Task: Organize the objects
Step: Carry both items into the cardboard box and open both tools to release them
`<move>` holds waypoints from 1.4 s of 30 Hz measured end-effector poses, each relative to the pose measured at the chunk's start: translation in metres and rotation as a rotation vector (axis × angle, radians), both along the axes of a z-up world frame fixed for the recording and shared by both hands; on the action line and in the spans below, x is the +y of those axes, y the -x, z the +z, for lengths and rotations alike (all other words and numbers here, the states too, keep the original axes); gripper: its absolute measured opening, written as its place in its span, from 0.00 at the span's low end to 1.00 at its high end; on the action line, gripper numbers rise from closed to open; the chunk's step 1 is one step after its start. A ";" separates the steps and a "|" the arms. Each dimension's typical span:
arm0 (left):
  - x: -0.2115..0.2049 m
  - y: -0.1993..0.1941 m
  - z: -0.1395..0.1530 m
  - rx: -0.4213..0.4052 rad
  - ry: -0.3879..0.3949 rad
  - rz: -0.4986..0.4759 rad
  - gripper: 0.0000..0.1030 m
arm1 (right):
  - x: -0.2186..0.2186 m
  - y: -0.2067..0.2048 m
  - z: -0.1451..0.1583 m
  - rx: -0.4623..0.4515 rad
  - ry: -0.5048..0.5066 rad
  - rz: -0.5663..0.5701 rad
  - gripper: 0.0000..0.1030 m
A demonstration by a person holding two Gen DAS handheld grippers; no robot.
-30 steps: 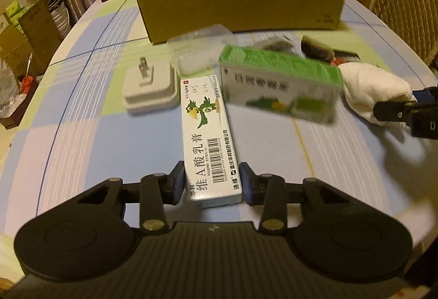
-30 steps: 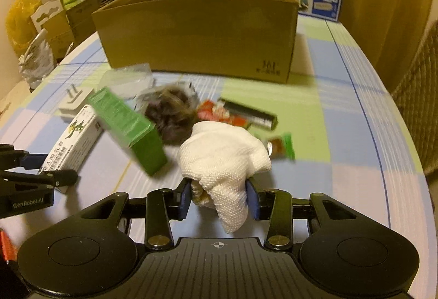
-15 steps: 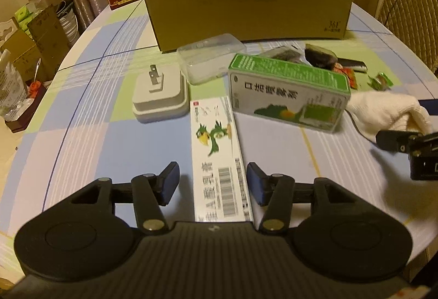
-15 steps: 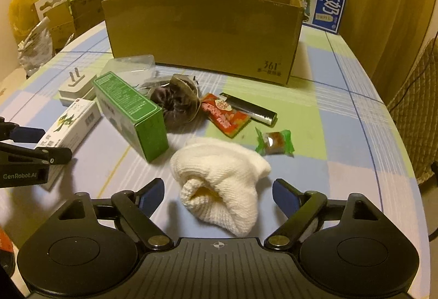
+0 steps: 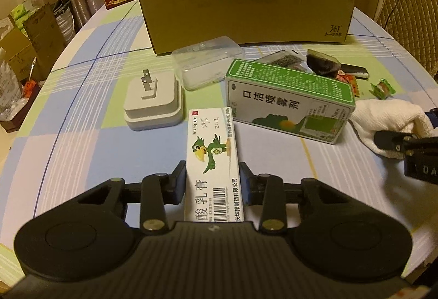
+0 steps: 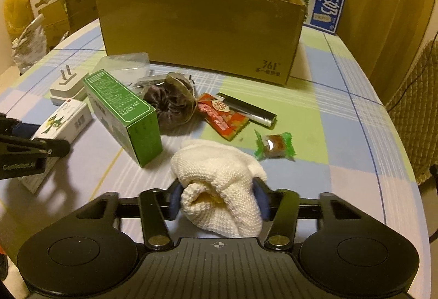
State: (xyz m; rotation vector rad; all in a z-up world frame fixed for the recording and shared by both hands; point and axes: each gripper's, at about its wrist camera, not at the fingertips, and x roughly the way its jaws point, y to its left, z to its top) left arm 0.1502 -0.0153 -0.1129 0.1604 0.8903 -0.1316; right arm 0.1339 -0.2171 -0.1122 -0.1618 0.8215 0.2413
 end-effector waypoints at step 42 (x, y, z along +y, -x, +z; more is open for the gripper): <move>-0.008 0.053 0.115 -0.148 0.044 -0.038 0.32 | 0.010 0.053 0.111 -0.076 -0.146 -0.022 0.38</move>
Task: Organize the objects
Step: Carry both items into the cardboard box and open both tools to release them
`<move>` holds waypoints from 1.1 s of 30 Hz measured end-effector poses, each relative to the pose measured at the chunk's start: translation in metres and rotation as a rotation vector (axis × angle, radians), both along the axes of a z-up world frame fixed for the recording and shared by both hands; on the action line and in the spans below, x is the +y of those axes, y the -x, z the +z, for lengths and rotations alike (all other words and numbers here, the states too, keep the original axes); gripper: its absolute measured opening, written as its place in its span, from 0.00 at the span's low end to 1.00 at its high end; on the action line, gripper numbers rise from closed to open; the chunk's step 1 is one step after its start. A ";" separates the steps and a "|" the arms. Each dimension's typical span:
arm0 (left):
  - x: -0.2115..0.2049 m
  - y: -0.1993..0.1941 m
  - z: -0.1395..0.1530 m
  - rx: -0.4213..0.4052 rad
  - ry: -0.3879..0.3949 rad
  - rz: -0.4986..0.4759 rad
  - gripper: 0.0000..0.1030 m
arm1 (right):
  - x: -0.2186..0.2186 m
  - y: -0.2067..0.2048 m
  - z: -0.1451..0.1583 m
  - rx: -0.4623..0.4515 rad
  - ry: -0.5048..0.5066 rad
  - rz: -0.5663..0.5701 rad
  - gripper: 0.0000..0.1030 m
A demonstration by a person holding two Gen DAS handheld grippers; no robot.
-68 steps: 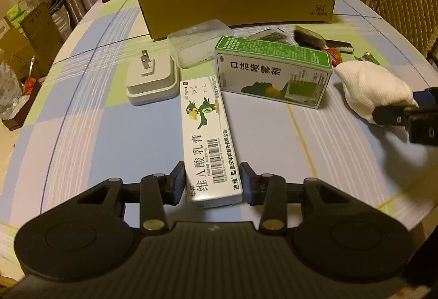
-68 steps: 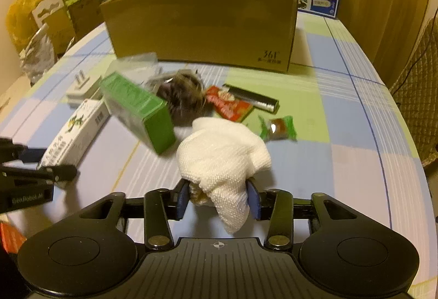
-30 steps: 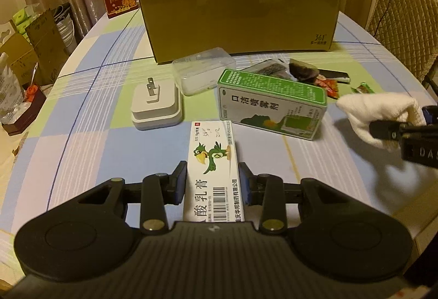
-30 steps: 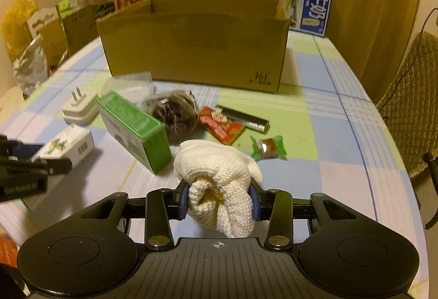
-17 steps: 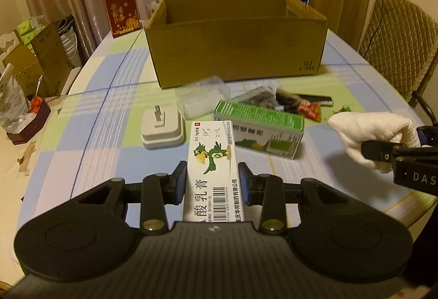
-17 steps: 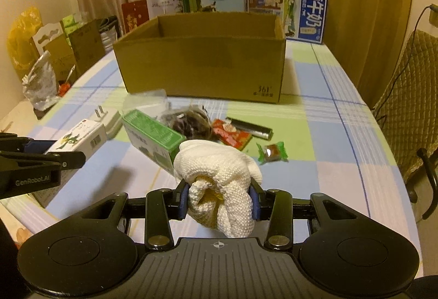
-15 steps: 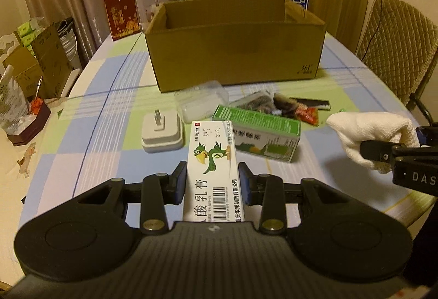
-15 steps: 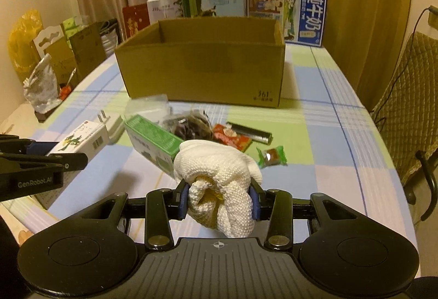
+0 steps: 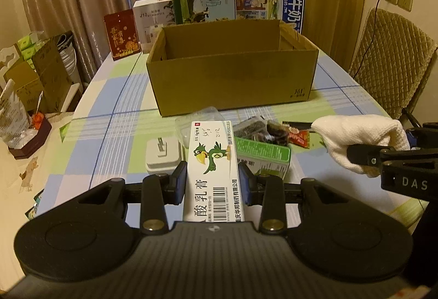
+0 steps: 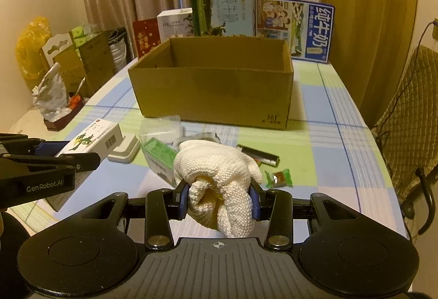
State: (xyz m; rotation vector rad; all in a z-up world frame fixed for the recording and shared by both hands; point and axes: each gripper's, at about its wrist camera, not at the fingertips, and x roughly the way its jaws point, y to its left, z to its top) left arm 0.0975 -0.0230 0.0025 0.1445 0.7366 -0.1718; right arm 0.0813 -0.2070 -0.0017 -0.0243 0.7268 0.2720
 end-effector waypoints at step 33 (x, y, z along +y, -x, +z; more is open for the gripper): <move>-0.014 -0.245 0.062 -0.035 0.054 -0.078 0.32 | -0.008 -0.245 0.057 0.041 -0.022 -0.039 0.39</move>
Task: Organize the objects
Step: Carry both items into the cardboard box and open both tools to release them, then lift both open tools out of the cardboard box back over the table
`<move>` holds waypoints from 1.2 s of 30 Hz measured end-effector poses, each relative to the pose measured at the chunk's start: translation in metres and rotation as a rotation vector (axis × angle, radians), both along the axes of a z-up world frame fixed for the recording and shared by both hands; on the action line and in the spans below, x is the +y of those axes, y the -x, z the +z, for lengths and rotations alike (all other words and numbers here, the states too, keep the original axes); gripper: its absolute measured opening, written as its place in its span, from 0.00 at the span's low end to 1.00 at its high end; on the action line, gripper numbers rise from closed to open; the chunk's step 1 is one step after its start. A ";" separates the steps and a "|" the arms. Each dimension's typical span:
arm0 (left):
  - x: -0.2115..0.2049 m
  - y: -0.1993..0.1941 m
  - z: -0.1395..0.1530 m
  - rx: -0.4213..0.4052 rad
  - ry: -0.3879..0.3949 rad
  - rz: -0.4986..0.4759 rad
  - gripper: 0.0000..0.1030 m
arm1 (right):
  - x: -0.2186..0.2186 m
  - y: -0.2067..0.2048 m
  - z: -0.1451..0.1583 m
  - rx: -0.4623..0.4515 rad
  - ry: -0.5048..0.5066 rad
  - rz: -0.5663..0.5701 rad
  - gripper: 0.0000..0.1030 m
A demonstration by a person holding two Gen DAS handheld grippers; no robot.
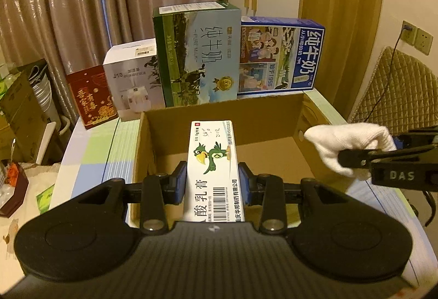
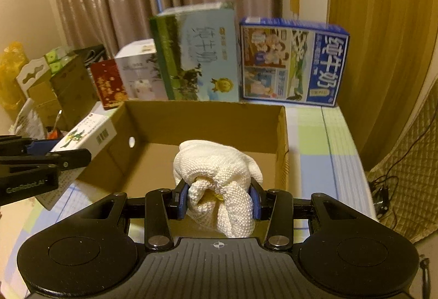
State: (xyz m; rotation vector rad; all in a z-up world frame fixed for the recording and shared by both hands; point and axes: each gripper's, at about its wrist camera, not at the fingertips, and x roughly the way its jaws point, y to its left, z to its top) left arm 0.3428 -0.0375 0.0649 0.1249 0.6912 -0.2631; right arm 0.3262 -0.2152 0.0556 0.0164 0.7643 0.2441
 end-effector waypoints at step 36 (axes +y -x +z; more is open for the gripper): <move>0.043 0.090 -0.016 0.012 0.075 0.093 0.63 | -0.028 0.100 -0.004 -0.041 -0.121 -0.072 0.97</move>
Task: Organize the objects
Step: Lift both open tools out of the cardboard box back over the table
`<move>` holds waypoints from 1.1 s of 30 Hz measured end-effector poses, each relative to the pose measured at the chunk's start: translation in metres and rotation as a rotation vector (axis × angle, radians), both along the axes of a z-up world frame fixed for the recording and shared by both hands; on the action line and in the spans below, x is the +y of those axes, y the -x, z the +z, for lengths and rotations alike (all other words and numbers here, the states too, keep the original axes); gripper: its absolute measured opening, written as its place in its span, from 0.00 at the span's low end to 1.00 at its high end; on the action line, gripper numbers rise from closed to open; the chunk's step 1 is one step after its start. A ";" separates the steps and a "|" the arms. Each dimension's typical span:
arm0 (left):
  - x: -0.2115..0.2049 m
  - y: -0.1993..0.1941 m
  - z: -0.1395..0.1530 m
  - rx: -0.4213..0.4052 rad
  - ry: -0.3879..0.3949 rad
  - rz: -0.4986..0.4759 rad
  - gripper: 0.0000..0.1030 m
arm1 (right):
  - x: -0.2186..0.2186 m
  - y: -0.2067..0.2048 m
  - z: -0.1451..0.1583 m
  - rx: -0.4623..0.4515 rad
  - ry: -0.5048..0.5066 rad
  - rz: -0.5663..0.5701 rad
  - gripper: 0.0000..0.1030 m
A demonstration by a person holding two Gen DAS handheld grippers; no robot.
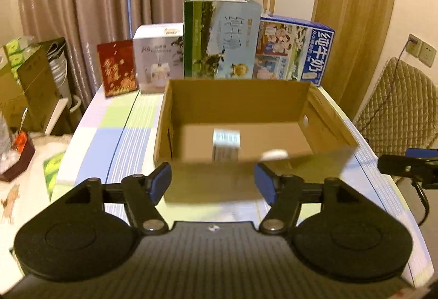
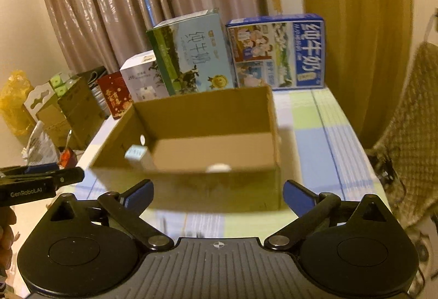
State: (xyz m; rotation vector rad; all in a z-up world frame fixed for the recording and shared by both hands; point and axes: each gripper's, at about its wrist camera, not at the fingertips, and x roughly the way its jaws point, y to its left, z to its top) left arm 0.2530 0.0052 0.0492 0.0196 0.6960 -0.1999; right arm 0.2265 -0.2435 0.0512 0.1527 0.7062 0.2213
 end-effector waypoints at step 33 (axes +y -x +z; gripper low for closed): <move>-0.011 0.195 -0.061 0.049 -0.031 0.051 0.99 | -0.005 0.194 -0.062 0.019 0.042 -0.039 0.98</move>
